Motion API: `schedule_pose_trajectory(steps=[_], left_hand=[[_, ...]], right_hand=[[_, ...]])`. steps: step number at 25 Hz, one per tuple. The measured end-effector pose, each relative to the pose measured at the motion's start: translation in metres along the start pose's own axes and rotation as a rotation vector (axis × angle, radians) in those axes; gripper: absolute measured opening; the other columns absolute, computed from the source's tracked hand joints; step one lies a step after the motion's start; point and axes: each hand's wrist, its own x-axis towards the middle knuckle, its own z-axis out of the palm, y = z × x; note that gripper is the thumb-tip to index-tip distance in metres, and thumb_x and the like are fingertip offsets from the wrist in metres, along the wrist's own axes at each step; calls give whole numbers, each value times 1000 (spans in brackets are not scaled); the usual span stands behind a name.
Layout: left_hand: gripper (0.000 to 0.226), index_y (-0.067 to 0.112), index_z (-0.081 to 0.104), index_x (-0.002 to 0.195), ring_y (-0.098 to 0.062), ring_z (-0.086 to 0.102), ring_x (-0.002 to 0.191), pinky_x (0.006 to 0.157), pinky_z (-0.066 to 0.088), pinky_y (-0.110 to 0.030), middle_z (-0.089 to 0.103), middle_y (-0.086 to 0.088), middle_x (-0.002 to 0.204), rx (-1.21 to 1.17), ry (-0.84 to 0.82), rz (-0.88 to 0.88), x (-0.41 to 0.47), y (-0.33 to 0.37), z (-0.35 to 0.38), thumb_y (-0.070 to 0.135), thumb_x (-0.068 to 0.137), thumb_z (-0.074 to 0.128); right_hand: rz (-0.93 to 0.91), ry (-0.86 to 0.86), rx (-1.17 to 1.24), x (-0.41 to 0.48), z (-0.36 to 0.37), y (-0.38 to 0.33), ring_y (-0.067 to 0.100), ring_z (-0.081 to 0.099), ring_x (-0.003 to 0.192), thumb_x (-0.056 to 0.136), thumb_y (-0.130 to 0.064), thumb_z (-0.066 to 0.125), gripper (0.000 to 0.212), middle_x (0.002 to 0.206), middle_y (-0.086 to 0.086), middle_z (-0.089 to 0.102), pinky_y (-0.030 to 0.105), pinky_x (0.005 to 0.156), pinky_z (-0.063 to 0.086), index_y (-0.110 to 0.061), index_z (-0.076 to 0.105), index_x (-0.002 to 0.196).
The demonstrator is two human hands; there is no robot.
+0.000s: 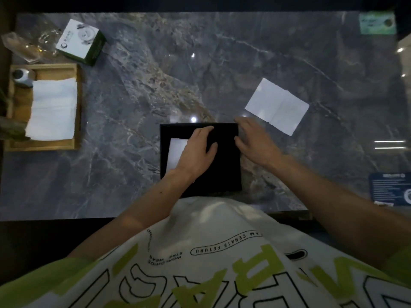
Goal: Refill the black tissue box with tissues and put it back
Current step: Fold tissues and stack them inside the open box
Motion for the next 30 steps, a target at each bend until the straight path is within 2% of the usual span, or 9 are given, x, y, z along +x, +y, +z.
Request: schedule_pose_trajectory(steps=[2, 4, 7, 11, 12, 16, 20, 25, 30], left_hand=[[42, 9, 52, 131, -20, 56, 115, 98, 47, -33, 58, -8, 125, -66, 55, 6, 11, 19, 10, 22, 91, 61], [42, 9, 54, 126, -18, 58, 110, 91, 46, -25, 61, -6, 120, -122, 90, -16, 25, 41, 29, 24, 89, 65], [51, 10, 52, 129, -15, 59, 109, 88, 45, -20, 61, -6, 121, -206, 75, -150, 46, 68, 57, 29, 85, 71], [55, 13, 54, 124, -12, 57, 101, 78, 43, -15, 60, -5, 119, -228, 90, -282, 79, 96, 98, 32, 78, 76], [56, 12, 54, 124, -12, 56, 101, 77, 44, -16, 59, -5, 120, -206, 90, -290, 86, 101, 105, 32, 77, 77], [56, 11, 56, 123, -18, 59, 106, 92, 53, -31, 59, -7, 121, -132, 128, -353, 114, 115, 140, 32, 76, 79], [47, 14, 58, 115, -13, 59, 88, 84, 54, -33, 60, -5, 116, -94, 173, -410, 134, 114, 164, 34, 77, 76], [37, 17, 57, 110, -23, 61, 102, 90, 56, -41, 58, -5, 115, -30, 189, -447, 148, 110, 183, 33, 81, 75], [29, 12, 63, 102, -26, 60, 101, 89, 54, -41, 52, -7, 115, 17, 192, -465, 154, 110, 189, 32, 83, 72]], right_hand=[[40, 35, 12, -2, -12, 18, 31, 43, 135, 92, -12, 57, 55, 145, 18, 45, 37, 112, 33, -1, 41, 144], [79, 82, 38, -3, -28, 43, 33, 43, 134, 91, -11, 58, 57, 145, 19, 45, 38, 111, 34, -2, 40, 145], [118, 97, 70, 1, -50, 75, 34, 41, 136, 93, -13, 58, 57, 147, 19, 43, 41, 112, 33, -3, 39, 145], [108, 99, 46, 15, -75, 129, 34, 39, 138, 96, -14, 56, 54, 148, 19, 43, 35, 114, 25, -1, 38, 145], [108, 86, 33, 21, -79, 140, 35, 40, 137, 96, -15, 56, 54, 148, 19, 44, 36, 113, 27, -2, 39, 145], [94, -11, -15, 44, -94, 186, 34, 44, 133, 96, -18, 56, 54, 147, 18, 43, 38, 111, 33, -6, 40, 146], [1, -127, -110, 68, -98, 214, 33, 40, 136, 97, -18, 52, 49, 147, 15, 44, 37, 115, 28, -8, 44, 144], [-101, -171, -247, 93, -95, 221, 34, 48, 127, 98, -20, 50, 42, 142, 11, 49, 44, 106, 41, -15, 50, 140], [-252, -180, -282, 110, -92, 225, 35, 48, 122, 96, -15, 54, 32, 130, 15, 55, 46, 100, 45, -10, 62, 126]])
